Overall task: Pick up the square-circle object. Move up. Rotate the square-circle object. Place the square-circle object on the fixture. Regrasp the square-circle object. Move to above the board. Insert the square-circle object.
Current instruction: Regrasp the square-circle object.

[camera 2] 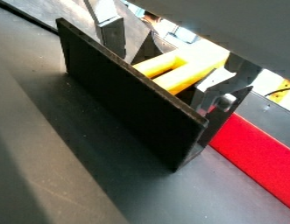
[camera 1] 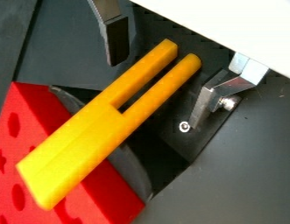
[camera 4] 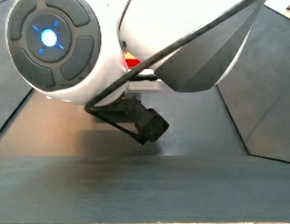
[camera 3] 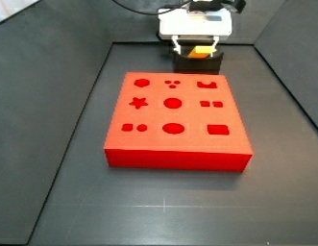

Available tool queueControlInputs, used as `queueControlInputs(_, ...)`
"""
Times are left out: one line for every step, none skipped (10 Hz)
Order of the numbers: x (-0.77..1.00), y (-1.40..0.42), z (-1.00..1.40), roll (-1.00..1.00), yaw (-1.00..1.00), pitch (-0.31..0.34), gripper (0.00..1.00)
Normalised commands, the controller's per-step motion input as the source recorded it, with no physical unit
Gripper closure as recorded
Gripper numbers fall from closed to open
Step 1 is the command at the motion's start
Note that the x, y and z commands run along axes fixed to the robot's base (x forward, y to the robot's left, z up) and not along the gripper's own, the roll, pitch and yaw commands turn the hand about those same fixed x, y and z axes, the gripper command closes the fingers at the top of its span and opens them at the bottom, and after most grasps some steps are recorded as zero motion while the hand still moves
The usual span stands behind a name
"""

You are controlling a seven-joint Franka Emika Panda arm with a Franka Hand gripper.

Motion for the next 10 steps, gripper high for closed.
queueControlInputs(0.0,0.0,1.0,-0.01,0.04,-0.026,0.0)
queueControlInputs(-0.03,0.0,1.0,0.01,0.05,-0.007,0.0)
queueControlInputs(-0.03,0.0,1.0,0.02,0.05,0.003,0.0)
queueControlInputs(-0.04,0.0,1.0,0.03,0.05,0.037,0.0)
queueControlInputs(-0.04,0.0,0.93,0.03,0.04,0.054,0.0)
queueControlInputs(-0.03,0.01,0.75,0.03,0.03,0.076,0.0)
queueControlInputs(-0.03,0.01,0.51,0.03,0.01,0.098,0.0)
queueControlInputs(-0.02,0.01,0.27,0.04,-0.01,0.113,0.0)
queueControlInputs(-1.0,0.0,0.0,0.02,-0.02,0.006,0.0)
queueControlInputs(-1.0,0.0,-0.06,0.0,-0.04,-0.022,0.0)
